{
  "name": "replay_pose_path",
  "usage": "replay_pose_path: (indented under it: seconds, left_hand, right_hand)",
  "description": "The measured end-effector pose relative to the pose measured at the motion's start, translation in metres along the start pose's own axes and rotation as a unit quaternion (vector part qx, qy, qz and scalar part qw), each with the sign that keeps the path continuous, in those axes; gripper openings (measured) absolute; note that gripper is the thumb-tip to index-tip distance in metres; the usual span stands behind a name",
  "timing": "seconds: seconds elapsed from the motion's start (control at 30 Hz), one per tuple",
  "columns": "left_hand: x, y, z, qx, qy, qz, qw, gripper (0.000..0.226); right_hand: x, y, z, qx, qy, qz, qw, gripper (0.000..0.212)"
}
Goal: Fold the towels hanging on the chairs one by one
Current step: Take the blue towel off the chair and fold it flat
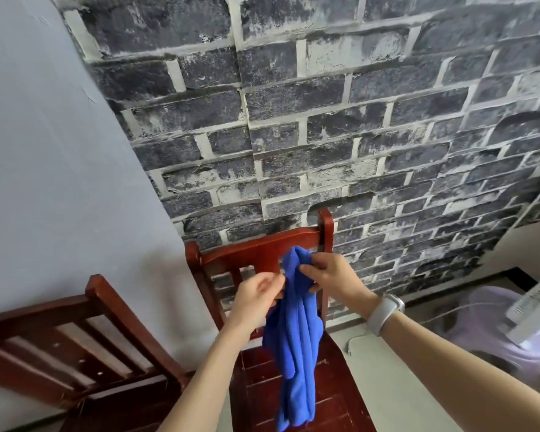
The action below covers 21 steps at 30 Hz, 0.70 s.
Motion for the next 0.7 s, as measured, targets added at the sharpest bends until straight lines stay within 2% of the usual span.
replay_pose_path:
  seconds: [0.07,0.13,0.17,0.23,0.3,0.4,0.47,0.53,0.6,0.7]
  left_hand:
    - [0.006,-0.011,-0.008,0.017,-0.037,0.028,0.999,0.01]
    - [0.001,-0.017,-0.008,-0.024,-0.082,0.064,0.994,0.013]
    - [-0.003,-0.016,-0.005,-0.05,-0.103,0.087,0.99,0.023]
    - [-0.008,-0.015,0.0,-0.069,-0.122,0.106,0.984,0.031]
    - [-0.013,-0.012,0.005,-0.064,-0.138,0.116,0.981,0.028]
    - [-0.029,-0.01,0.01,-0.08,-0.171,0.143,0.971,0.028]
    - [-0.044,-0.014,0.011,-0.086,-0.19,0.167,0.964,0.027]
    - [-0.058,-0.02,0.011,-0.079,-0.201,0.178,0.96,0.028]
    - [-0.07,-0.025,0.012,-0.066,-0.2,0.161,0.964,0.031]
    - [-0.083,-0.023,0.012,-0.058,-0.187,0.117,0.974,0.028]
  right_hand:
    - [0.011,0.0,0.002,0.013,0.001,0.0,1.0,0.043]
    - [0.02,0.004,0.001,0.028,0.011,-0.003,1.0,0.043]
    - [0.022,0.008,0.002,0.019,0.019,-0.015,1.0,0.042]
    - [0.018,0.021,0.008,-0.032,0.023,-0.038,0.998,0.037]
    - [0.008,0.04,0.012,-0.087,0.019,-0.08,0.993,0.022]
    - [-0.015,0.055,0.003,-0.114,-0.001,-0.079,0.99,0.006]
    - [-0.037,0.05,-0.014,-0.1,-0.012,-0.065,0.993,0.011]
    - [-0.061,0.035,-0.032,-0.051,-0.022,-0.064,0.996,0.017]
    - [-0.078,0.017,-0.044,-0.008,-0.041,-0.062,0.997,0.022]
    - [-0.079,-0.002,-0.044,0.002,-0.046,-0.036,0.998,0.031]
Point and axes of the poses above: each hand's wrist, its own z-axis towards the middle knuckle, its own y-axis out of the back of the hand, x = y × z, the point moved 5 cm from there along z, towards the middle knuckle, and after that the axes turned 11 degrees about -x, right-handed, at the moved point
